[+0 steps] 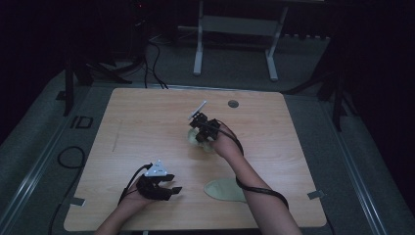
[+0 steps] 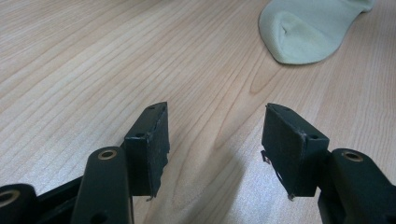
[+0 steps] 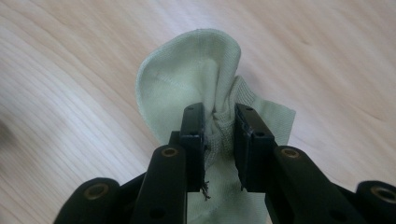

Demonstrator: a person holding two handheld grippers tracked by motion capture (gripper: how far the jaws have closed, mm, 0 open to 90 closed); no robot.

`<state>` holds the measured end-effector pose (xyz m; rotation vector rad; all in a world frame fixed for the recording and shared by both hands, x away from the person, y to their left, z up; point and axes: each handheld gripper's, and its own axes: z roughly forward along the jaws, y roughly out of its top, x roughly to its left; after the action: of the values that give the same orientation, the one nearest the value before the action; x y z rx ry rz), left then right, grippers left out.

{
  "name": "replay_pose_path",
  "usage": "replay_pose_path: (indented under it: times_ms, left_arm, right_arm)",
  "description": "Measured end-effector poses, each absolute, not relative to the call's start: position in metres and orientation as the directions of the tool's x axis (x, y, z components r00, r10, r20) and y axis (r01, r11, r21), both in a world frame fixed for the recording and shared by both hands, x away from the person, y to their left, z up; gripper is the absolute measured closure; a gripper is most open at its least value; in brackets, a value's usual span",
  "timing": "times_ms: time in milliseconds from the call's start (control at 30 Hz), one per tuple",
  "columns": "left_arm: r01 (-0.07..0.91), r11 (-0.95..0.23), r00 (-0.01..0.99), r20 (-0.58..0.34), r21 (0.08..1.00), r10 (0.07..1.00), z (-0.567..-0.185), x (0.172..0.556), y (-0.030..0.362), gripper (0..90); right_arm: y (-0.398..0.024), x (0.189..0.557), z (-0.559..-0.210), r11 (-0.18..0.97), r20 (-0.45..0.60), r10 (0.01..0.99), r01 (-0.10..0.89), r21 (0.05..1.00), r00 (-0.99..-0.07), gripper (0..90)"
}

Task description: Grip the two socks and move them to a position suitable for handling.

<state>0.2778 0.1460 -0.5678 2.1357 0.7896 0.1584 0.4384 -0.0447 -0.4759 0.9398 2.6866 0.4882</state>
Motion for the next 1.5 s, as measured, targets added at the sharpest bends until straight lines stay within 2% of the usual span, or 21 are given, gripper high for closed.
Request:
replay_pose_path:
  times_ms: [267, 467, 533, 633, 900, 1033, 1100, 1200, 1333, 1500]
  left_arm:
    - [0.493, -0.449, 0.792, -0.170, 0.746, 0.587, -0.568, 0.278, 0.145, 41.0]
    - [0.491, -0.456, 0.797, -0.172, 0.742, 0.578, -0.569, 0.278, 0.142, 41.0]
    - [0.492, -0.457, 0.799, -0.175, 0.741, 0.575, -0.569, 0.278, 0.142, 41.1]
    - [0.495, -0.452, 0.797, -0.180, 0.742, 0.576, -0.569, 0.278, 0.142, 41.0]
    - [0.496, -0.449, 0.795, -0.180, 0.743, 0.580, -0.568, 0.279, 0.143, 41.0]
    - [0.497, -0.444, 0.791, -0.179, 0.745, 0.586, -0.567, 0.279, 0.144, 41.0]
    - [0.497, -0.444, 0.790, -0.177, 0.745, 0.588, -0.567, 0.279, 0.143, 41.0]
    - [0.489, -0.448, 0.794, -0.169, 0.748, 0.584, -0.565, 0.279, 0.141, 41.0]
    - [0.480, -0.442, 0.795, -0.164, 0.758, 0.584, -0.557, 0.282, 0.137, 41.0]
    - [0.459, -0.426, 0.795, -0.146, 0.780, 0.589, -0.538, 0.288, 0.126, 43.1]
  right_arm:
    - [-0.092, 0.438, -0.449, 0.710, -0.168, 0.678, 0.578, 0.403, -0.715, 74.7]
    - [-0.124, 0.435, -0.448, 0.664, -0.159, 0.725, 0.619, 0.420, -0.670, 74.6]
    - [-0.131, 0.434, -0.453, 0.661, -0.181, 0.733, 0.625, 0.415, -0.655, 74.5]
    - [-0.137, 0.432, -0.466, 0.646, -0.141, 0.742, 0.642, 0.413, -0.656, 74.4]
    - [-0.134, 0.426, -0.516, 0.660, -0.097, 0.736, 0.679, 0.320, -0.670, 73.2]
    - [-0.131, 0.422, -0.531, 0.659, -0.096, 0.738, 0.683, 0.314, -0.668, 65.4]
    - [-0.130, 0.422, -0.531, 0.653, -0.086, 0.743, 0.689, 0.314, -0.664, 56.1]
    - [-0.128, 0.422, -0.532, 0.647, -0.072, 0.747, 0.699, 0.304, -0.660, 47.3]
    - [-0.130, 0.424, -0.529, 0.642, -0.043, 0.749, 0.707, 0.296, -0.661, 41.4]
    - [-0.141, 0.421, -0.510, 0.633, -0.010, 0.743, 0.697, 0.338, -0.669, 38.0]
